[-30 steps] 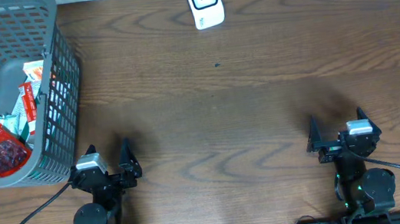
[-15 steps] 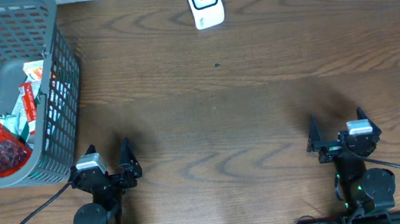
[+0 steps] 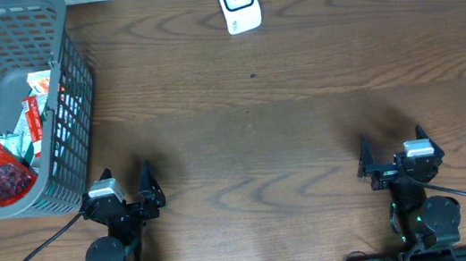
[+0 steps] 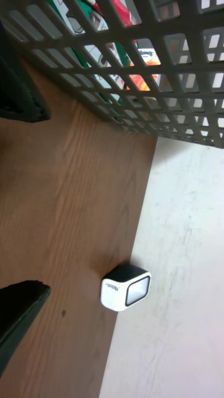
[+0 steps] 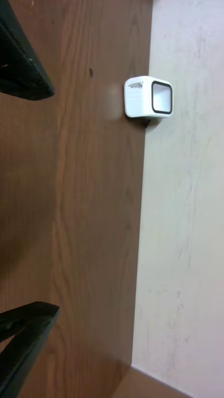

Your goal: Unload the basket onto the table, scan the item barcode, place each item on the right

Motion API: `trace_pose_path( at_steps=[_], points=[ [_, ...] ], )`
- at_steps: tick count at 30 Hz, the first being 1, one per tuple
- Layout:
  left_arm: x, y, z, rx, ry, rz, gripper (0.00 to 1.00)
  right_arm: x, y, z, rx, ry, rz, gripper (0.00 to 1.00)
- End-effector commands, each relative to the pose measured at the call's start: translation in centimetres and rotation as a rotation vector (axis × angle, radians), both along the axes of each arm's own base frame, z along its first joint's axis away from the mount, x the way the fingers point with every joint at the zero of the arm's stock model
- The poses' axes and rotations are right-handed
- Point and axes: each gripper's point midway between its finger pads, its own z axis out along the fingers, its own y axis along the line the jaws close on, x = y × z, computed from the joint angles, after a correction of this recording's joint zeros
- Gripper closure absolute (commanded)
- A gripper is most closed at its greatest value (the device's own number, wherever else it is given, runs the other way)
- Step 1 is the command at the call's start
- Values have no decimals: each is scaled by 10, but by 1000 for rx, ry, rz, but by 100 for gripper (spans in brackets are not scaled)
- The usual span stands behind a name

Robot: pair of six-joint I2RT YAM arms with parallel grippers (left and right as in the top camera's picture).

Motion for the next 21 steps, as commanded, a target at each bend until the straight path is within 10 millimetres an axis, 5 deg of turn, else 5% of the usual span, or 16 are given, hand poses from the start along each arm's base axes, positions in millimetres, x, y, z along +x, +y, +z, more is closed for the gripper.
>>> trace_pose_path(
  at_steps=[1,17,21],
  points=[
    [-1,1,-16,18,50,6,18,0,-3,-2,12,7,-17,1],
    [-1,1,-14,10,45,4,18,0,-3,-2,12,7,-17,1],
    [-3,1,6,-12,12,5,18,0,-3,-2,12,7,-17,1]
  ],
)
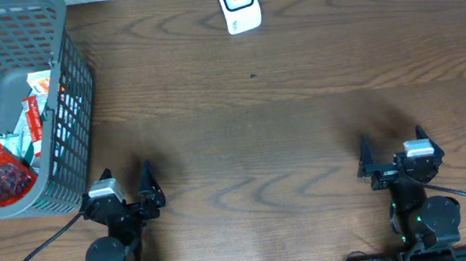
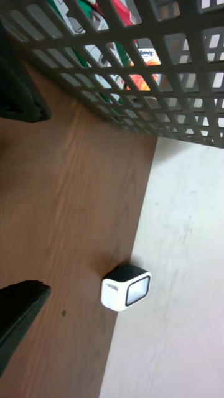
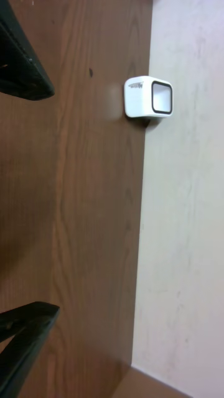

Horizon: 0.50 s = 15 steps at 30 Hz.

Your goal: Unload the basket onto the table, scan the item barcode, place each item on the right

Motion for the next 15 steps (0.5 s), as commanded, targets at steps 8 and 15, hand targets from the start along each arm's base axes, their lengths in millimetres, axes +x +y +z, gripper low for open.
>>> trace_pose_path(
  at_steps=[8,15],
  points=[
    [-21,-3,56,-86,82,-14,18,0,-3,-2,12,7,-17,1],
    [-17,-13,133,-87,245,-60,18,0,-3,-2,12,7,-17,1]
  ],
)
